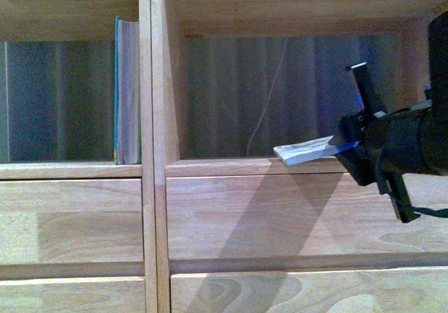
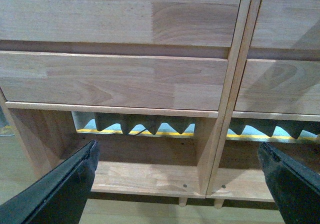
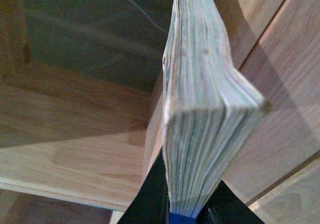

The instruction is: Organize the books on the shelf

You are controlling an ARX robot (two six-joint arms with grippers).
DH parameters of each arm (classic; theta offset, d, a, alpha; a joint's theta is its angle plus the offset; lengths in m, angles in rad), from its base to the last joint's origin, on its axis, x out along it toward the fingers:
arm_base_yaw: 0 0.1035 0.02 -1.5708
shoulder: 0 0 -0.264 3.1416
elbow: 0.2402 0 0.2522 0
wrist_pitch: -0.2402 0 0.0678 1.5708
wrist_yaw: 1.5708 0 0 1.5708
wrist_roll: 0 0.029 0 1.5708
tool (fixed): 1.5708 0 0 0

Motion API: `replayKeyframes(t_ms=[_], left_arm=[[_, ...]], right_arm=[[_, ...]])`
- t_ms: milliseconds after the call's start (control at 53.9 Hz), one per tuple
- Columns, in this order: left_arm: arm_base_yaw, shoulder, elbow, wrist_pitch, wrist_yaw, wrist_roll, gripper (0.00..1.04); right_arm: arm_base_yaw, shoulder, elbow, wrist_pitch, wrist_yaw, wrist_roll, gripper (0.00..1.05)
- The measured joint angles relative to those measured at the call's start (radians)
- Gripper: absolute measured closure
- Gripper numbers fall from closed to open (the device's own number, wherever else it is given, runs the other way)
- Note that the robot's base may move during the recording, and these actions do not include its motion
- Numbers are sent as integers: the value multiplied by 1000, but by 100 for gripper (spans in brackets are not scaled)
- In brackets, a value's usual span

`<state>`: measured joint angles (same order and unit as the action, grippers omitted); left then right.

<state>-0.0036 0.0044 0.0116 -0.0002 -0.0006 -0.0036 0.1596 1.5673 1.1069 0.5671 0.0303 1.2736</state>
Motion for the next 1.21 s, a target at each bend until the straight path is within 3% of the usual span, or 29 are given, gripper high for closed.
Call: replayKeyframes(t_ms=[37, 111, 241, 594, 724, 872, 1206], left_arm=[[6, 2, 0, -2, 22, -6, 7], [104, 58, 23, 4, 282, -88, 7], [210, 146, 116, 84, 489, -164, 7], [408, 382, 450, 233, 815, -378, 7], [402, 513, 561, 342, 867, -516, 7], [336, 723, 672, 497, 908, -753, 7], [161, 924, 864, 676, 893, -1060, 7]], right_arm=[[-10, -21, -11, 5, -13, 5, 97], [-29, -69, -35, 16, -31, 14, 97], [-39, -124, -64, 25, -60, 16, 97], [-14, -255, -151, 73, -155, 4, 97], [4, -301, -167, 109, -201, -6, 97], [35, -348, -170, 160, -268, -15, 97], [114, -379, -202, 234, -358, -58, 97]])
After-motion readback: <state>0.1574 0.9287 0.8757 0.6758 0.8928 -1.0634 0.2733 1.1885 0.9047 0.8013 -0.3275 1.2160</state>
